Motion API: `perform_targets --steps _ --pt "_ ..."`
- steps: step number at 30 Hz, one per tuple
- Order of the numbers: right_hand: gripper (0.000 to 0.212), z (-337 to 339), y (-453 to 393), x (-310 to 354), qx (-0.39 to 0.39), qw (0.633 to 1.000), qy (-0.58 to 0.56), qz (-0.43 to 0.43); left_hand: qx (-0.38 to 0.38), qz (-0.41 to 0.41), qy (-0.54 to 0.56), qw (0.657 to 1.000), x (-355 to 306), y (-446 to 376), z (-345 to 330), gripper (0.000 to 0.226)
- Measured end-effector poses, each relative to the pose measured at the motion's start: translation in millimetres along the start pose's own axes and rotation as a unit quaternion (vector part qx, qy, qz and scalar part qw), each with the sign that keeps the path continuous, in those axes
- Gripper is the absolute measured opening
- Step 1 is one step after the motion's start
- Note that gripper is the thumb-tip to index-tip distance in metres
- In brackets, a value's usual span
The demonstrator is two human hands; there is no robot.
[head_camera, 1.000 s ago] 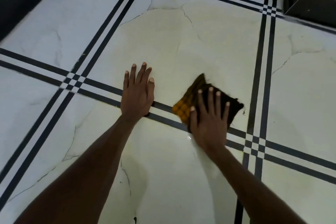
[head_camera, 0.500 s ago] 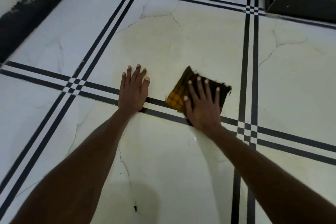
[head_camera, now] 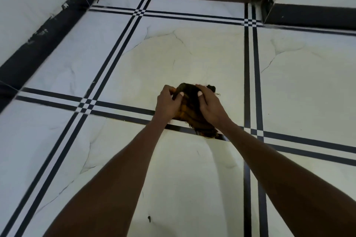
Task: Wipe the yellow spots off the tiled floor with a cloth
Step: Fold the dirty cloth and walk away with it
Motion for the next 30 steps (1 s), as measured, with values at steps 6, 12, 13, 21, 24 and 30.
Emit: perform_targets --steps 6,12,13,21,24,30 --pt "0.043 34 0 11 0.028 0.964 -0.159 -0.212 0.031 0.052 0.136 0.989 -67 17 12 0.024" --pt "0.063 87 11 84 0.174 0.840 -0.424 -0.289 0.053 0.048 0.151 0.986 -180 56 54 0.036" --pt "0.062 109 13 105 0.165 0.826 -0.457 -0.286 0.059 0.050 0.146 0.986 -208 65 64 0.036" --pt "0.044 272 33 240 0.103 0.714 -0.631 -0.286 0.013 0.070 0.168 0.983 -390 115 139 0.035" --pt "0.042 338 47 296 0.120 0.727 -0.617 -0.276 -0.028 0.078 0.165 0.983 -454 141 176 0.031" --pt "0.035 460 78 413 0.130 0.745 -0.599 -0.263 -0.054 0.027 0.088 0.994 -583 203 237 0.029"
Point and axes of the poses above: each hand's wrist, its own y-axis away from the middle knuckle, its own z-axis out of the back of the hand, x = y × z, the point moved 3 cm from there along -y, towards the middle knuckle, and after that the axes turned 15 degrees about y, right-handed, at the moved point
